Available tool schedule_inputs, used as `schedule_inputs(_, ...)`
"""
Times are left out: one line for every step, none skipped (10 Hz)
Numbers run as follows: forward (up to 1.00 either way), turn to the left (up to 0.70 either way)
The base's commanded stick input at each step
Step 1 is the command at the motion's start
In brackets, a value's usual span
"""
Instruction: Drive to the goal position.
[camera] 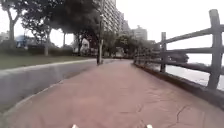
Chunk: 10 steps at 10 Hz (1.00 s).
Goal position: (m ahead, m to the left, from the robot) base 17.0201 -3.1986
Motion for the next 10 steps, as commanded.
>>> schedule_inputs(1.00, 0.00)
schedule_inputs(1.00, 0.00)
schedule_inputs(1.00, 0.00)
schedule_inputs(1.00, 0.00)
schedule_inputs(1.00, 0.00)
schedule_inputs(1.00, 0.00)
schedule_inputs(1.00, 0.00)
schedule_inputs(1.00, 0.00)
schedule_inputs(1.00, 0.00)
schedule_inputs(1.00, 0.00)
